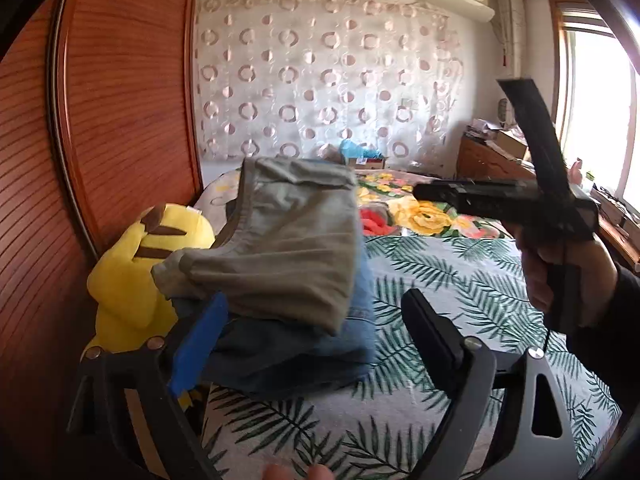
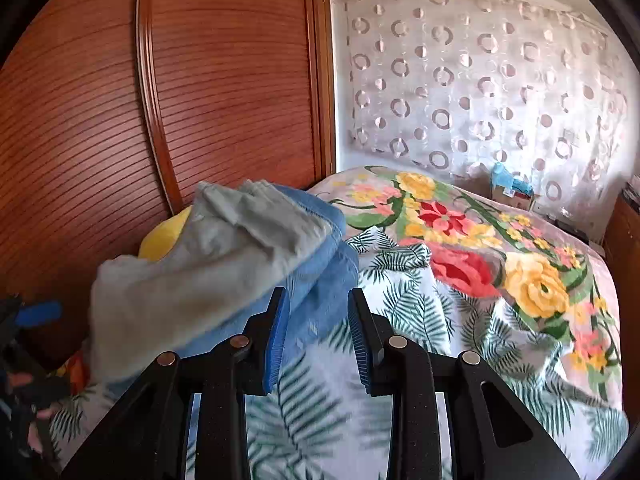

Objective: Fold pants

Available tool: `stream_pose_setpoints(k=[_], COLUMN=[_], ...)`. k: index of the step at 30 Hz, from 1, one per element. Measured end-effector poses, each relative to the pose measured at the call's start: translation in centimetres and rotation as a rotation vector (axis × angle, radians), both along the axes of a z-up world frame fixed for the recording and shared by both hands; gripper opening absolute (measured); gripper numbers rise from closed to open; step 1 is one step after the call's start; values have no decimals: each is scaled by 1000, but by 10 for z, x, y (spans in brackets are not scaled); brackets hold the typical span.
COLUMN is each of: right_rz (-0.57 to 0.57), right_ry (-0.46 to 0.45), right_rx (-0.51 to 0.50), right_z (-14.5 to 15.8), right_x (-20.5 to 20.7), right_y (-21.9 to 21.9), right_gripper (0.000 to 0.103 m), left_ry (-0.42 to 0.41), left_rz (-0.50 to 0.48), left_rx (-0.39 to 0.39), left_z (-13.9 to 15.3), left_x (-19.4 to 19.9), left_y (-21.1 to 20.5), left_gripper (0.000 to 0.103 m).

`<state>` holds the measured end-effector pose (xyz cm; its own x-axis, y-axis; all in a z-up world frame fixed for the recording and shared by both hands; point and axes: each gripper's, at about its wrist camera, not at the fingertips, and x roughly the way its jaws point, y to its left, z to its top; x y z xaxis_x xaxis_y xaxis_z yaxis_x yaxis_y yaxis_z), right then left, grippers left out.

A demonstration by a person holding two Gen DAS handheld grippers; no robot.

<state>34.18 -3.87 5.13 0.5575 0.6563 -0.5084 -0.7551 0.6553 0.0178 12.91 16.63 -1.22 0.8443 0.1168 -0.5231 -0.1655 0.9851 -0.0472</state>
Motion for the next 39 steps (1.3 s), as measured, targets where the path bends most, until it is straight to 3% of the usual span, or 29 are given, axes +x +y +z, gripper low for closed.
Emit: stream_pose_setpoints(k=[9, 17, 39], right_rz=[-83, -158, -359], right_ry=[1, -16, -71], right_rx=[51, 92, 125], right_z=[0, 5, 5], right_x=[-65, -127, -263], right_y=[-67, -111, -164], right_gripper=[33, 48, 66], left_ry=[-21, -40, -53], left_rz=[-72, -150, -209], left_rx=[31, 14, 14], left_z=[14, 22, 28], left_x=[-19, -35, -63], left_y=[-42, -76, -141], left_gripper=[90, 90, 90])
